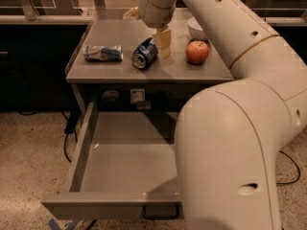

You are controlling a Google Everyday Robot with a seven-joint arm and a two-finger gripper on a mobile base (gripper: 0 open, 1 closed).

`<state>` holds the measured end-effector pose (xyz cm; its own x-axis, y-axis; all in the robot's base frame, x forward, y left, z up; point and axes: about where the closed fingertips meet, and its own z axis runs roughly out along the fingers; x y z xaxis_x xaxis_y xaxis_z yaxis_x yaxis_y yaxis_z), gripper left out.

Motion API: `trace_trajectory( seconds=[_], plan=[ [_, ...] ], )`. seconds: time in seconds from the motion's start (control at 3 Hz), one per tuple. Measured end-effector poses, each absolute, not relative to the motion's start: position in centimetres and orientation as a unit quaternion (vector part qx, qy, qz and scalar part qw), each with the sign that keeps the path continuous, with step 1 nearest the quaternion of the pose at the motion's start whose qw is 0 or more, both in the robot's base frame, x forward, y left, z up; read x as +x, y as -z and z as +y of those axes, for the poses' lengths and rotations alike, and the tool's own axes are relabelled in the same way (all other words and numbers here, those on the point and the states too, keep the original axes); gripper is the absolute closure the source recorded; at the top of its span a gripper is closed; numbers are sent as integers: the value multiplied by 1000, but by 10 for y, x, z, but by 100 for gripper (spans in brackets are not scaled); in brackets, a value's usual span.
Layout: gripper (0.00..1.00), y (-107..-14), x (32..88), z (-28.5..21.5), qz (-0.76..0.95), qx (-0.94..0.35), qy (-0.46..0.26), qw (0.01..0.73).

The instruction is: Pick pepsi can from top drawer and place on counter

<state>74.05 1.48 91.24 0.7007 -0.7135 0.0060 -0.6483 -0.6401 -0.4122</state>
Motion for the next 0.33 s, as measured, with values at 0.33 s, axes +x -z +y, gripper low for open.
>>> trace_trajectory(
  seconds=[0.33],
  plan=[
    [0,-951,729,6,401,-890,125,180]
  ],
)
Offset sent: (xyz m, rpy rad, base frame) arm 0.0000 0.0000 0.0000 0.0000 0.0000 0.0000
